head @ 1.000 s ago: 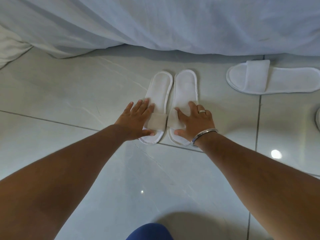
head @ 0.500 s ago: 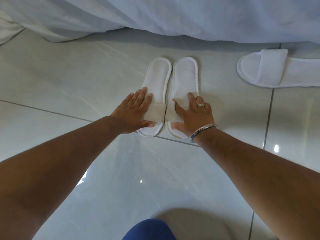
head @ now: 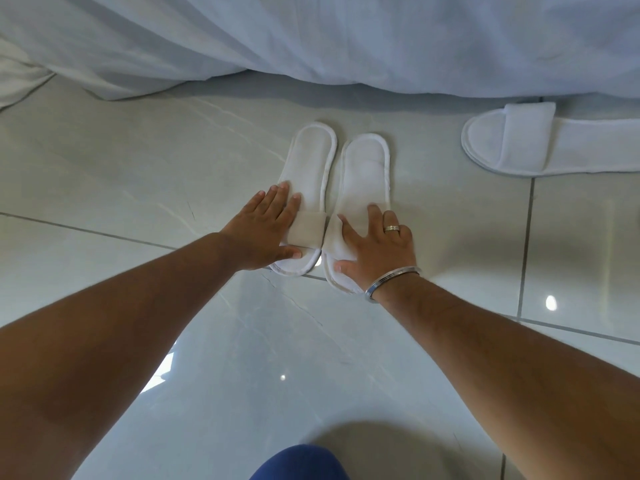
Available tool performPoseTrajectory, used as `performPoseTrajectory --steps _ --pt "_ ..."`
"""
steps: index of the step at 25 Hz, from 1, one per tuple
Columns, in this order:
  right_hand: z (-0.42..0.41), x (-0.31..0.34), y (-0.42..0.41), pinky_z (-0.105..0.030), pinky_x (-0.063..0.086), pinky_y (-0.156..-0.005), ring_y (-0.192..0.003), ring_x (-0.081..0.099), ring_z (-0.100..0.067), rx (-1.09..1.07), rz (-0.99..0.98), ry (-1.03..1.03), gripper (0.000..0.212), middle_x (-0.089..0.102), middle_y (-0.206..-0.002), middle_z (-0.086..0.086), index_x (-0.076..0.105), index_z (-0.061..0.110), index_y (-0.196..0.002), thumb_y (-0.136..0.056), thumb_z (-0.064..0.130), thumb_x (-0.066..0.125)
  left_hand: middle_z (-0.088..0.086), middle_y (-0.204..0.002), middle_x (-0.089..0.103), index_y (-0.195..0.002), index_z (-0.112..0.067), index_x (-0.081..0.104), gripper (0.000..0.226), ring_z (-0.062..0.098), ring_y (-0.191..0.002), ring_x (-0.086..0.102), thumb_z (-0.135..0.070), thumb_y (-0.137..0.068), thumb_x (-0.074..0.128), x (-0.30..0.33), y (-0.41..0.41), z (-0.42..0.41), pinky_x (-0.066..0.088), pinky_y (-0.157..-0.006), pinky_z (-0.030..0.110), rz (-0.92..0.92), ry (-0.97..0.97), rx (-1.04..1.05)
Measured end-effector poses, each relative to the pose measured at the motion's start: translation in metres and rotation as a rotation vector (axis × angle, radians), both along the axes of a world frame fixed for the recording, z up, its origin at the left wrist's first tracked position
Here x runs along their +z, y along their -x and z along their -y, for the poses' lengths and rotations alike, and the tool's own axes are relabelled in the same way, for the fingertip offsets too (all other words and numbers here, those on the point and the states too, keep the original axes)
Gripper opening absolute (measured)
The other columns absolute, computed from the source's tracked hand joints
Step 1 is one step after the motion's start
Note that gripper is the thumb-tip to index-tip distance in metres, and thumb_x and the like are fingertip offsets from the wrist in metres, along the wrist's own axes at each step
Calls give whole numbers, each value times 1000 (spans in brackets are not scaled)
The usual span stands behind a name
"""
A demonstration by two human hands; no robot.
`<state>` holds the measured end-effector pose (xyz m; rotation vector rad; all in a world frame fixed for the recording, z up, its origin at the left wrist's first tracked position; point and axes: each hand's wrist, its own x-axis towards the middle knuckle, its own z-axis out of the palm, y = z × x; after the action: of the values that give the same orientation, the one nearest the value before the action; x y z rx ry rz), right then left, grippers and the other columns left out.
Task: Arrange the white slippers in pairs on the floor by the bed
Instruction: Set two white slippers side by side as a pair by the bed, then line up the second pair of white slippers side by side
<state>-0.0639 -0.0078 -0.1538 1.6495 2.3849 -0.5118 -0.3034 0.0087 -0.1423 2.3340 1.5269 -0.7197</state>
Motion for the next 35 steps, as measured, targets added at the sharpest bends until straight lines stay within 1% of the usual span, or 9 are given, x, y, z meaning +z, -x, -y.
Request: performPoseTrajectory --steps 10,13,15,18,26,28,30,33,35 --pt "-3 -1 -3 -48 30 -101 -137 22 -39 12 12 18 82 12 -156 -15 11 42 -147 -80 68 48 22 -160 -21 -151 -9 -18 103 34 -150 -14 -70 -88 35 2 -2 12 -4 -123 45 -34 38 10" --pt "-2 11 -16 -50 25 -106 -141 20 -36 68 -12 10 85 6 -160 -15 2 35 -150 -83 67 43 19 -162 -17 -153 -11 -15 109 32 -151 -12 -84 -78 18 14 -4 9 -8 -121 50 -105 83 3" --pt "-7 32 -50 -51 19 -113 -146 15 -34 81 -68 -36 85 2 -162 -12 -1 31 -151 -85 64 43 14 -165 -1 -156 -15 2 118 31 -152 0 -92 -66 0 31 -18 0 -5 -120 53 -93 54 63" --pt "-9 64 -151 -50 20 -115 -146 18 -34 8 -34 -94 83 9 -162 -12 8 29 -151 -86 59 49 16 -163 17 -154 -16 19 115 37 -149 15 -90 -69 -1 54 -81 -24 8 -118 57 6 -68 151" --pt "42 65 -477 -47 24 -114 -144 22 -39 -379 342 14 85 15 -160 -18 15 20 -151 -84 54 55 13 -165 4 -155 -15 8 76 31 -151 3 -56 -97 32 18 -431 -87 7 -122 46 364 -68 -14" --pt "55 56 -504 -47 32 -109 -140 30 -39 -468 320 35 82 22 -157 -18 22 20 -149 -83 54 57 9 -166 1 -156 -18 7 69 28 -152 -1 -49 -100 33 8 -498 -84 4 -122 44 422 -9 -118" --pt "71 43 -513 -48 45 -94 -125 47 -41 -497 259 10 81 40 -147 -19 38 18 -142 -76 54 65 6 -166 0 -156 -22 8 64 25 -152 -3 -45 -101 32 -3 -538 -79 4 -122 43 433 51 -311" --pt "90 28 -508 -40 50 -70 -93 61 -35 -455 241 -29 74 59 -125 -10 54 20 -124 -60 52 76 6 -166 6 -154 -22 16 61 28 -152 3 -44 -100 33 -12 -546 -85 8 -122 46 372 35 -440" --pt "82 22 -519 -39 49 -67 -86 62 -34 -415 280 -58 64 61 -120 -8 56 21 -121 -62 39 75 9 -164 14 -153 -18 23 60 30 -151 11 -45 -100 31 -10 -532 -87 12 -121 48 342 -5 -424"
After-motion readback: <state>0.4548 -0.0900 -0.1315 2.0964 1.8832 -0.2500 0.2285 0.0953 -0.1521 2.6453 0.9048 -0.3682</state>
